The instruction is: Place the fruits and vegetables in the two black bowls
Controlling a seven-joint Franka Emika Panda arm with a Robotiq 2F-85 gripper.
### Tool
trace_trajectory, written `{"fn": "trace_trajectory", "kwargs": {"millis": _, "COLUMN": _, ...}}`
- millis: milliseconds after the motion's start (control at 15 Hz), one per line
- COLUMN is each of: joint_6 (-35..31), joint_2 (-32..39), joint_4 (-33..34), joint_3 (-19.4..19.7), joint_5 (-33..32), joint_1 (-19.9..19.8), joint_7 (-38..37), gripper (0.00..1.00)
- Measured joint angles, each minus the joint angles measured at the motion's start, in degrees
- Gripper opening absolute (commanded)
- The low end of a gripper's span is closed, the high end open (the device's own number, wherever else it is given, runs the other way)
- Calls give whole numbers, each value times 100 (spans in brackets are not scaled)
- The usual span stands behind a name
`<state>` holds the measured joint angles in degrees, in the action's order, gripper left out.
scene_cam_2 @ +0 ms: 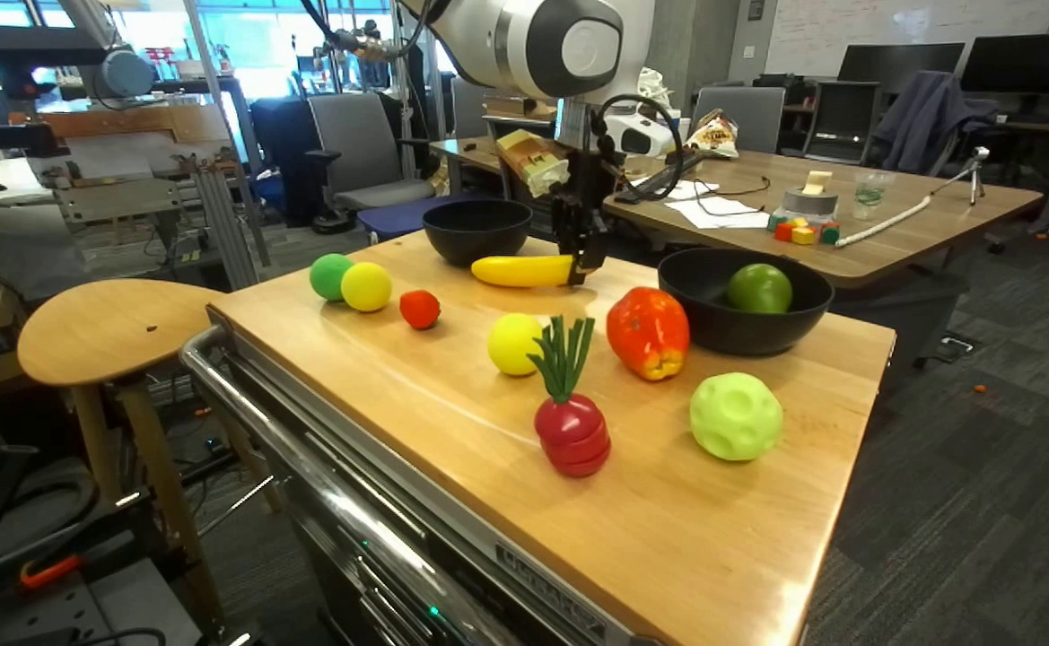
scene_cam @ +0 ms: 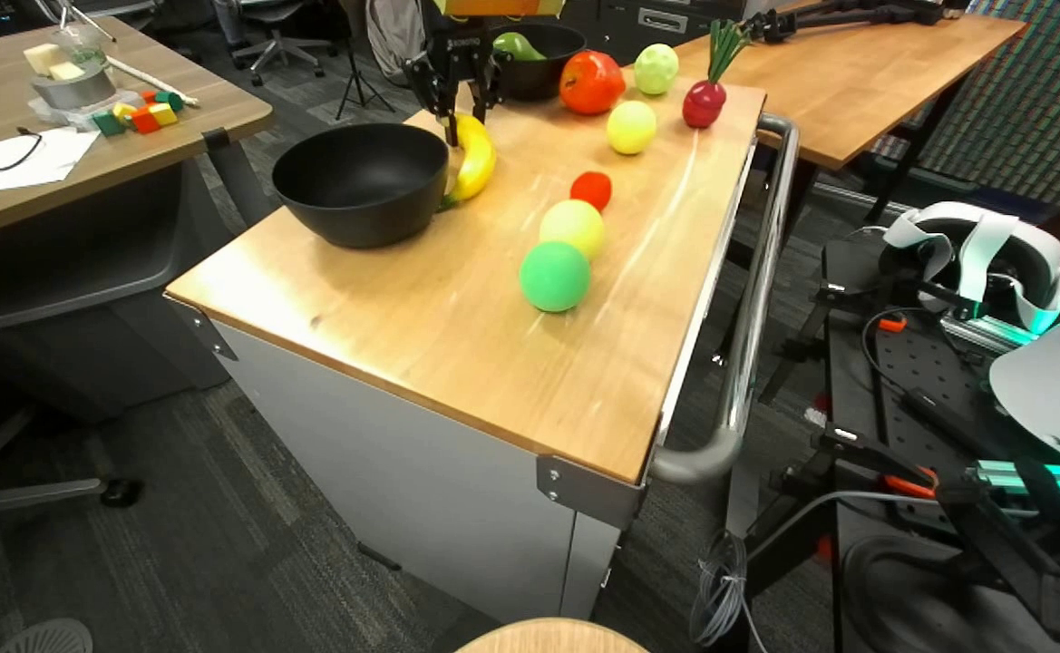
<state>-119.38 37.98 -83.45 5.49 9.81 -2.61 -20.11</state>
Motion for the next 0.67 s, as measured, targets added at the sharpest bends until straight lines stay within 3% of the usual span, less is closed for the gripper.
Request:
{"fn": "trace_trajectory", "kwargs": {"millis": 267, "joint_6": 108, "joint_2": -148, "joint_4": 72, "joint_3": -20, "joint_5": -102, "joint_1": 4, "joint_7": 248, "gripper": 12}}
{"fn": "trace_trajectory", "kwargs": {"millis": 667, "joint_6": 329, "joint_2": -1225, "joint_4": -276, "joint_3": -285, "joint_5": -272, "joint_1": 32, "joint_7": 1220, "gripper": 12}}
